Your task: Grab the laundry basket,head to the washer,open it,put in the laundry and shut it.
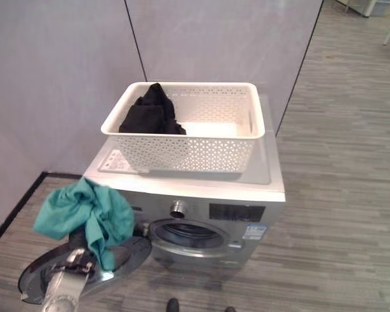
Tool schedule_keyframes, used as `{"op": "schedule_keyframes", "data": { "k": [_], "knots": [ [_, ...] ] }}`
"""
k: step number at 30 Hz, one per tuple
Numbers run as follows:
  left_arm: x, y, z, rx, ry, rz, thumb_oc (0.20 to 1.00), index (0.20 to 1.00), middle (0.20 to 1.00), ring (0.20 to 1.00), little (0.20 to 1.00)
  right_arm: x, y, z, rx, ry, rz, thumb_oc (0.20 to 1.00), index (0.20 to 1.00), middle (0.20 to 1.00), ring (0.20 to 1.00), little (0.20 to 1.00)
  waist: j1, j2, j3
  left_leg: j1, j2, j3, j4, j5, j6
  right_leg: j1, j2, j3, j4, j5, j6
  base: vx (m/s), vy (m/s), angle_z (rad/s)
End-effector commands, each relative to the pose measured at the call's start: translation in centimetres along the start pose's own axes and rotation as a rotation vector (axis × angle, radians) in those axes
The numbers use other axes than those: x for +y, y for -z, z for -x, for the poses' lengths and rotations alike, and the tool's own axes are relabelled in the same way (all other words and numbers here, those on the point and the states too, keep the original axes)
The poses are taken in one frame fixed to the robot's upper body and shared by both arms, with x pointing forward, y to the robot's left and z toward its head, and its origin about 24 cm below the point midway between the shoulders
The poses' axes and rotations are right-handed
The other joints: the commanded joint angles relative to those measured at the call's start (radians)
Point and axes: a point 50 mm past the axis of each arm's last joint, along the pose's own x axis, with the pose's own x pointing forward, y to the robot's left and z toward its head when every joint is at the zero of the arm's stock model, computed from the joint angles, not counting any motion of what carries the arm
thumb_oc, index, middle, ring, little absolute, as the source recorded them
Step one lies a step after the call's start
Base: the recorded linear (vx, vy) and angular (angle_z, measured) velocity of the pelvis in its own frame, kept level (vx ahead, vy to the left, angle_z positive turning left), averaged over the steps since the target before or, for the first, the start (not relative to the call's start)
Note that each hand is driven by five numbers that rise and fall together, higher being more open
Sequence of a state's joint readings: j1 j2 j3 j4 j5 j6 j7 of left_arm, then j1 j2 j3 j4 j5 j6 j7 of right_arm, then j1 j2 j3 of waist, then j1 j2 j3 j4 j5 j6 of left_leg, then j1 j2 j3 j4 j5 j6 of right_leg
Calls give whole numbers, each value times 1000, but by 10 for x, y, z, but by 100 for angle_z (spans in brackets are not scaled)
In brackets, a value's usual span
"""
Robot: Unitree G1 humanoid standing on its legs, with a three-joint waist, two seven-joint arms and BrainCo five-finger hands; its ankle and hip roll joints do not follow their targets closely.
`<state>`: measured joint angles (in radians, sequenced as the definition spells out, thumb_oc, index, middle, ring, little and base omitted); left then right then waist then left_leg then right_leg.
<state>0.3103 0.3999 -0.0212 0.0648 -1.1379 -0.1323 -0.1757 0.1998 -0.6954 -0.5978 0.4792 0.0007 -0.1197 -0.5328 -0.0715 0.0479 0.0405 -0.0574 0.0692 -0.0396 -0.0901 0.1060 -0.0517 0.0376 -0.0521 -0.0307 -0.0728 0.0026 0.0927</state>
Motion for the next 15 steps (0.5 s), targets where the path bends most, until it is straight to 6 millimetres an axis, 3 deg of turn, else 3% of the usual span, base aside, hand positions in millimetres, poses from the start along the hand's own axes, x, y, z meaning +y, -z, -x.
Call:
{"op": "schedule_keyframes", "data": {
  "k": [1, 4, 5, 7, 8, 11, 13, 15],
  "knots": [
    [-5, -17, -7, -18, 105, -36, 200, 200, 200, 200, 200, 31, 19, 19, 121, -156, -163, 1000, 1000, 1000, 1000, 1000, 21, -67, 4, 47, -4, -6, 3, -78, -10, -11, -42, 23, 4, -19, 44, -58, -26, -18],
    [16, -3, 6, 61, 17, -32, 200, 200, 200, 200, 200, 60, 51, 59, 271, -328, -142, 1000, 1000, 1000, 1000, 1000, 22, -57, 32, 28, -4, -1, 3, -66, -14, -40, -40, 31, 8, -14, 43, -62, -31, -15],
    [20, 3, 10, 109, 6, -43, 200, 200, 200, 200, 200, 74, 80, 87, 435, -404, -169, 1000, 1000, 1000, 1000, 1000, 24, -55, 44, 27, -3, 2, 3, -73, -15, -43, -37, 34, 9, -22, 41, -25, -32, -4],
    [29, 15, 17, 174, -26, -59, 200, 200, 200, 200, 200, 100, 98, 130, 586, -590, -190, 1000, 1000, 1000, 1000, 1000, 31, -52, 79, 12, -3, 5, 14, -69, -16, -65, -34, 36, 29, -29, 35, -82, -63, -5],
    [34, 22, 20, 201, -51, -53, 200, 200, 200, 200, 200, 115, 94, 145, 599, -687, -210, 1000, 1000, 1000, 1000, 1000, 32, -51, 112, -20, -4, 9, 51, -76, -16, -96, -33, 38, 57, -33, 31, -166, -69, -13],
    [33, 30, 18, 238, -48, -70, 200, 200, 200, 200, 200, 135, 82, 156, 580, -800, -219, 1000, 1000, 1000, 1000, 1000, 40, -58, 193, -121, -15, 16, 202, -116, -20, -174, -29, 39, 141, -50, 19, -230, -60, -20],
    [22, 39, 10, 264, -3, -94, 200, 200, 200, 200, 200, 156, 57, 154, 508, -848, -263, 1000, 1000, 1000, 1000, 1000, 45, -54, 279, -232, -18, 17, 338, -161, -19, -318, -13, 36, 340, -106, 10, -293, -30, 0],
    [16, 49, 1, 293, 23, -122, 200, 200, 200, 200, 200, 163, 47, 153, 473, -858, -284, 1000, 1000, 1000, 1000, 1000, 39, -51, 308, -318, -22, 14, 433, -188, -14, -398, -12, 35, 444, -139, 8, -169, -10, 20]
  ]
}}
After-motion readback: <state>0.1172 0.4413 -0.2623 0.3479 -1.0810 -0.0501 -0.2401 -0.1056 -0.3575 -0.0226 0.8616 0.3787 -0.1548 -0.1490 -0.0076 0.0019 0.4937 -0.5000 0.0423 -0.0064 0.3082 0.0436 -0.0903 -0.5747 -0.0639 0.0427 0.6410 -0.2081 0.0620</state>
